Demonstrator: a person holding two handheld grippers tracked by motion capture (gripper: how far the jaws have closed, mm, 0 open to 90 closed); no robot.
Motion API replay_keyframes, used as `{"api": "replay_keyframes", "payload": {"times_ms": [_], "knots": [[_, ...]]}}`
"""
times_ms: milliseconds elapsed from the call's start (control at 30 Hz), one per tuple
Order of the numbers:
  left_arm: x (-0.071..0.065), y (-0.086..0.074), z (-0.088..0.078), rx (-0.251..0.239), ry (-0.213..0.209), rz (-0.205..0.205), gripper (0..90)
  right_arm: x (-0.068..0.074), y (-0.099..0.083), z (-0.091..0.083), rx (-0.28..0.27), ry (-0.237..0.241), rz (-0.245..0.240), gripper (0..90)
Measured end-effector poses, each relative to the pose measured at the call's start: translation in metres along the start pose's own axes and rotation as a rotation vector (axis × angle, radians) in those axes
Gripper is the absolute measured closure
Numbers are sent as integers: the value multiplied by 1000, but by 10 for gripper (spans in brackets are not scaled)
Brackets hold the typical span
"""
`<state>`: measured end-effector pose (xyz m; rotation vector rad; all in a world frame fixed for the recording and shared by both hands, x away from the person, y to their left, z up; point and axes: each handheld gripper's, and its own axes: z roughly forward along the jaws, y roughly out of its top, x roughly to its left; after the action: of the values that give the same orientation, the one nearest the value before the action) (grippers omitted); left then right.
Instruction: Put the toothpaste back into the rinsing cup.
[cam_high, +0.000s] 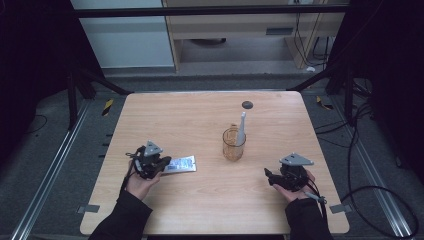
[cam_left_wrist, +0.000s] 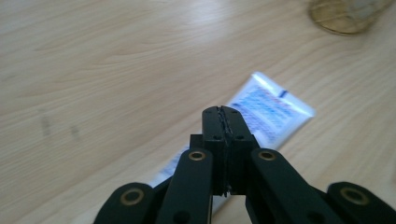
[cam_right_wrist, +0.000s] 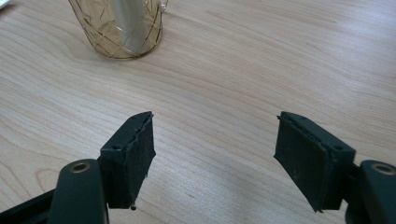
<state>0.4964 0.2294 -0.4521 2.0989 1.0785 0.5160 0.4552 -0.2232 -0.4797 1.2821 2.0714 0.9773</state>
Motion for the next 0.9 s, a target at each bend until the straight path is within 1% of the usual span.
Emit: {"api": "replay_keyframes", "payload": {"times_ms": [33,67,133,233,267,333,400,533,600,733,800,867,900], "knots": [[6,-1,-1,4,17,-3,888,0,0,0,-1,1,-8,282],[13,-2,-2,8,27,-15,888,0,0,1,0,1,-6,282],[23,-4,-2,26,49,-19,888,1,0,2,7,3,-2,282],[34,-7,3,55,55,-28,889,1,0,3,9,2,-5,282],[36,-7,4,68,52,-25,888,2,0,4,9,4,-5,282],[39,-8,8,78,46,-22,888,2,0,4,11,3,-4,283],[39,-9,11,92,37,-13,888,2,0,5,13,2,-4,282],[35,-10,14,115,36,5,889,2,0,4,11,3,-4,283],[34,-10,13,114,32,3,890,1,0,4,11,3,-6,283],[31,-11,12,139,28,14,890,1,-1,3,10,3,-11,282],[29,-11,11,144,24,19,890,0,-1,3,9,1,-8,282],[26,-13,10,137,15,18,890,0,-1,2,7,0,-4,282],[25,-13,10,143,12,24,890,0,-1,1,7,1,3,282]]}}
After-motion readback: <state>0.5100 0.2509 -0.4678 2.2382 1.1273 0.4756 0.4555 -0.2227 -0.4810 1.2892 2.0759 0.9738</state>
